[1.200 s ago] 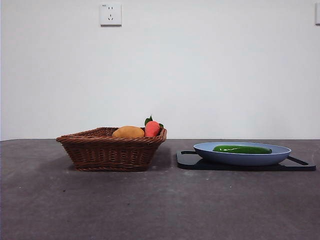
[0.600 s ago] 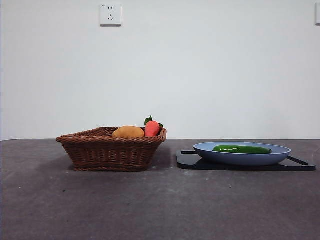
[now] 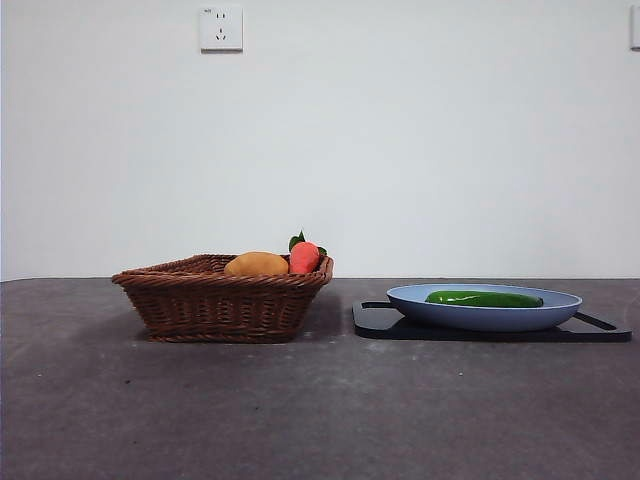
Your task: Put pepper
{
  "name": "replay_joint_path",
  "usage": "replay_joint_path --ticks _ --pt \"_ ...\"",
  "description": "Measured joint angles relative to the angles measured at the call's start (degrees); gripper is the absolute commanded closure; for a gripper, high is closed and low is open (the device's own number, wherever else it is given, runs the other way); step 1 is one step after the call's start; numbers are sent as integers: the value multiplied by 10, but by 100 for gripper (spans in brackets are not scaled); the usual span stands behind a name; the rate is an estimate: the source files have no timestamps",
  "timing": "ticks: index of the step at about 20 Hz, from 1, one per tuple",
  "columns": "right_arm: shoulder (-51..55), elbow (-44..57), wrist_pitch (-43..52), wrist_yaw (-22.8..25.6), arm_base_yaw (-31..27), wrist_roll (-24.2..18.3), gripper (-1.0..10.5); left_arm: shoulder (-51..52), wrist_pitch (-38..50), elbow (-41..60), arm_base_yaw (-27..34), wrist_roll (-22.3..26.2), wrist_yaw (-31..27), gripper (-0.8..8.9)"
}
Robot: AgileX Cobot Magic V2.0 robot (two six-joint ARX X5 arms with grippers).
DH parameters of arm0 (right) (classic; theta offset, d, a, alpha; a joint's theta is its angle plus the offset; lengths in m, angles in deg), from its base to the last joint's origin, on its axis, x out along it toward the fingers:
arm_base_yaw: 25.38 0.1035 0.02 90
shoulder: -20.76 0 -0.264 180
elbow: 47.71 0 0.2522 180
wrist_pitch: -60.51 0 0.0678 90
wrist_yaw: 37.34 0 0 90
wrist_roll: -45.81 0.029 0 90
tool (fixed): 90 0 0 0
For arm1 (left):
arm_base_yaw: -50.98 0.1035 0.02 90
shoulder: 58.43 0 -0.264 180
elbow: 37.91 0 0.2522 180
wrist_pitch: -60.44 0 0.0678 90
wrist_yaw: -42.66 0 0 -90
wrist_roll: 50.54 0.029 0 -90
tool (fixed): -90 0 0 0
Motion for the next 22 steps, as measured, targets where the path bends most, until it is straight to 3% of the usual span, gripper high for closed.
replay_joint_path --ticks 8,14,17,22 --pt "14 0 12 5 -5 -12 936 0 0 0 0 0 0 805" --pt "179 111 299 24 -12 -16 936 0 0 0 0 0 0 805" --pt "267 272 455 62 -15 -18 936 0 0 0 0 0 0 805" --pt "354 459 631 91 -17 -9 936 0 0 0 0 0 0 805"
